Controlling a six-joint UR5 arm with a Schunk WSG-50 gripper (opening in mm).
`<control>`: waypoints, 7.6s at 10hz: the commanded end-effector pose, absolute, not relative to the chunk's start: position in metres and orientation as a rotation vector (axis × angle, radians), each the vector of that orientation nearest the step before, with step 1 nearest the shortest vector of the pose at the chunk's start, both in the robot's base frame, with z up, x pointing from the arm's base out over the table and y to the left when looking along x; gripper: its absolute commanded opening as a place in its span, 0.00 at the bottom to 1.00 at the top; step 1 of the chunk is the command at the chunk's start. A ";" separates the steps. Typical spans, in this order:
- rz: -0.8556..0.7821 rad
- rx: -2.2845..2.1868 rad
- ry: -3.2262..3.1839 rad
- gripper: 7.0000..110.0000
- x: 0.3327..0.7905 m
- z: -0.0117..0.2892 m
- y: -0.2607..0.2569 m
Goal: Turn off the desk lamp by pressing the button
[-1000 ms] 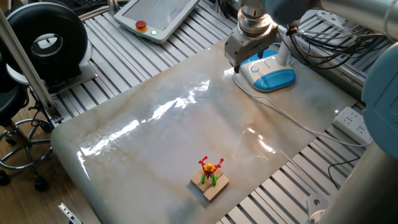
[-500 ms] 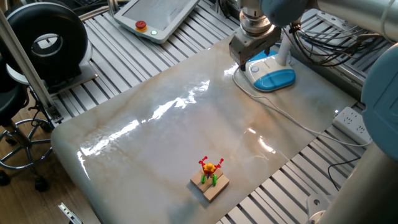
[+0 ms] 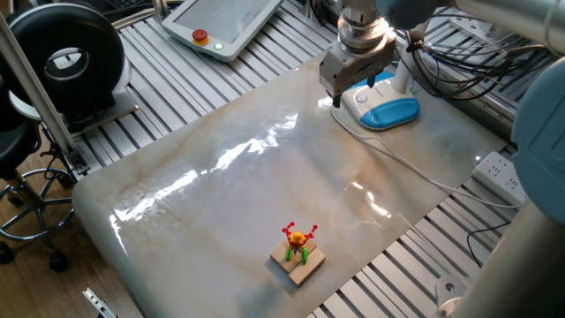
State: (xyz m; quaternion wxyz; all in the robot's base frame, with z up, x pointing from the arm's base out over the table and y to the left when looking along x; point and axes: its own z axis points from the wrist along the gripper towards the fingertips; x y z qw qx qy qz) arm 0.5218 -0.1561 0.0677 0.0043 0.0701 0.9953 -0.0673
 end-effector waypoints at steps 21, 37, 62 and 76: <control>-0.148 0.133 3.077 0.79 0.549 0.039 -0.158; -0.153 0.113 3.070 0.79 0.548 0.021 -0.161; -0.190 0.089 3.057 0.79 0.547 0.028 -0.156; 0.138 0.130 3.044 0.79 0.541 0.074 -0.064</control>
